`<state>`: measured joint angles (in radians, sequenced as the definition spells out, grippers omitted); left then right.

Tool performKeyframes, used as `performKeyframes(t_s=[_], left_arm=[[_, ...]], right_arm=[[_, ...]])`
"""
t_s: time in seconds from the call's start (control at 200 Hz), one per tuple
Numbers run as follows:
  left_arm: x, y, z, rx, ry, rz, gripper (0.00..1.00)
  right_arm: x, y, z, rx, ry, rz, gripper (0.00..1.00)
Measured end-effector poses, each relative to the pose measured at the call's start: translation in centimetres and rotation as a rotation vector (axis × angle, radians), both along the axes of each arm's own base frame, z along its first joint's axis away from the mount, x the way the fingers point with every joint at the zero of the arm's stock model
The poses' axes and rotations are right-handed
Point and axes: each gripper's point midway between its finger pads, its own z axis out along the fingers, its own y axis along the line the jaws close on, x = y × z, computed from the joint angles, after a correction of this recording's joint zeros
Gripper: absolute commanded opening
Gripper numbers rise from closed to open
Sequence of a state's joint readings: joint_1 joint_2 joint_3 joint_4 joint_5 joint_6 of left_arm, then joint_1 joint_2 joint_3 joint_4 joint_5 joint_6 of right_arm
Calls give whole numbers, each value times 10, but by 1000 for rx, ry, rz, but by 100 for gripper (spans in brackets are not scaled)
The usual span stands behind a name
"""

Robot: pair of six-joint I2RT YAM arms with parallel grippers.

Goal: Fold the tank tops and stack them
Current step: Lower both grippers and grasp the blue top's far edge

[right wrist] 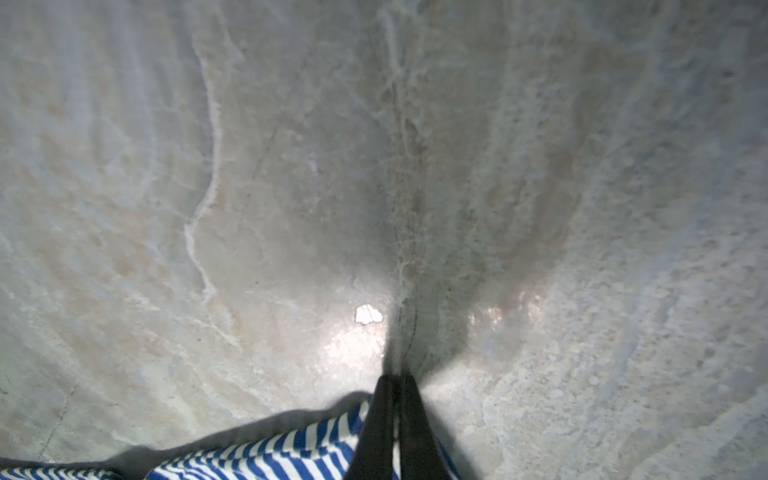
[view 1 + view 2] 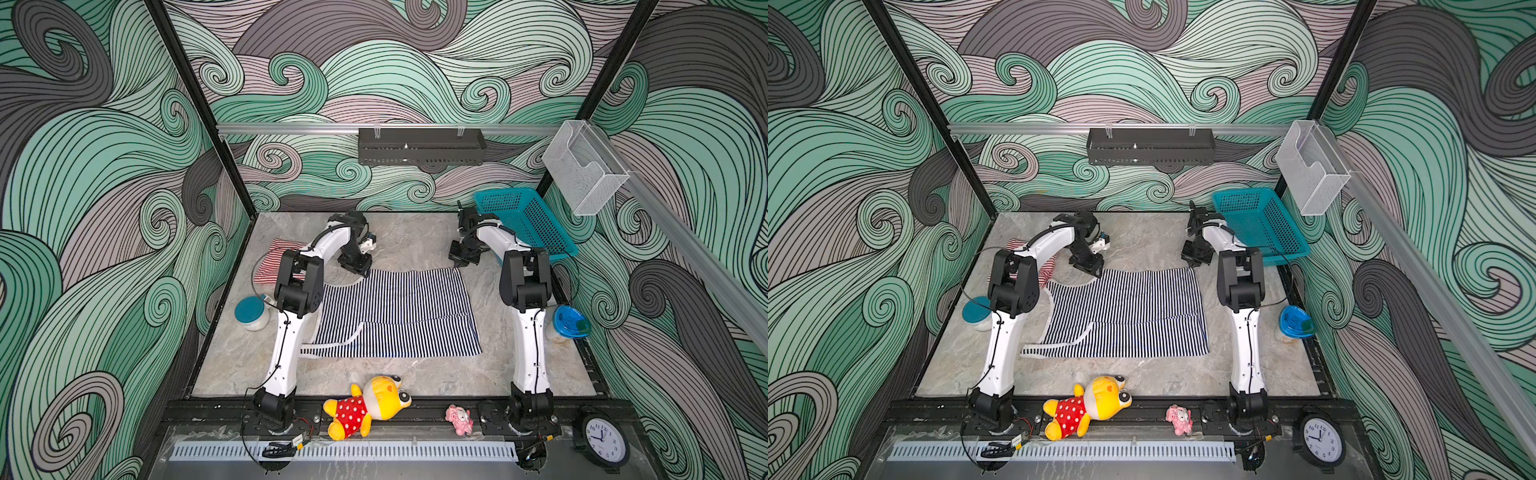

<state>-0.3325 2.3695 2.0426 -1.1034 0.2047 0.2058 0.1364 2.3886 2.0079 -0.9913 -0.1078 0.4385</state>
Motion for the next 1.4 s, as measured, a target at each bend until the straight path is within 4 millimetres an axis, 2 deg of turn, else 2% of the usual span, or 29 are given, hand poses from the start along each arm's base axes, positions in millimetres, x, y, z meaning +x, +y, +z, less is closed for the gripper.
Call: performKeyframes(t_s=[0.13, 0.235, 0.49, 0.586, 0.661, 0.806, 0.941, 1.076, 1.166, 1.266, 1.401], left_arm=[[0, 0, 0, 6, -1, 3, 53], [0, 0, 0, 10, -2, 4, 56], [2, 0, 1, 11, -10, 5, 58], [12, -3, 4, 5, -32, 5, 58], [20, -7, 5, -2, -50, 4, 57], [30, -13, 1, -15, -58, -4, 54], [27, -18, -11, -6, -35, -26, 52], [25, -24, -10, -5, -33, -42, 48], [23, -24, -11, -2, -25, -47, 42], [21, -25, -12, -2, -22, -51, 32], [19, -26, -13, -8, -12, -56, 13]], right_arm=[[-1, 0, 1, -3, 0, 8, 0], [-4, -1, 10, -7, -12, 14, 0], [-5, 0, 74, -7, -131, 24, 0], [-8, 3, 86, -3, -155, 32, 0], [-13, 6, 85, -4, -149, 39, 0], [-24, 8, 72, -16, -110, 49, 0], [-30, 9, 63, -22, -88, 53, 0], [-35, 7, 58, -30, -73, 52, 0], [-38, 5, 59, -33, -73, 51, 0], [-39, 4, 63, -35, -82, 50, 0], [-43, 3, 66, -35, -91, 50, 0]])
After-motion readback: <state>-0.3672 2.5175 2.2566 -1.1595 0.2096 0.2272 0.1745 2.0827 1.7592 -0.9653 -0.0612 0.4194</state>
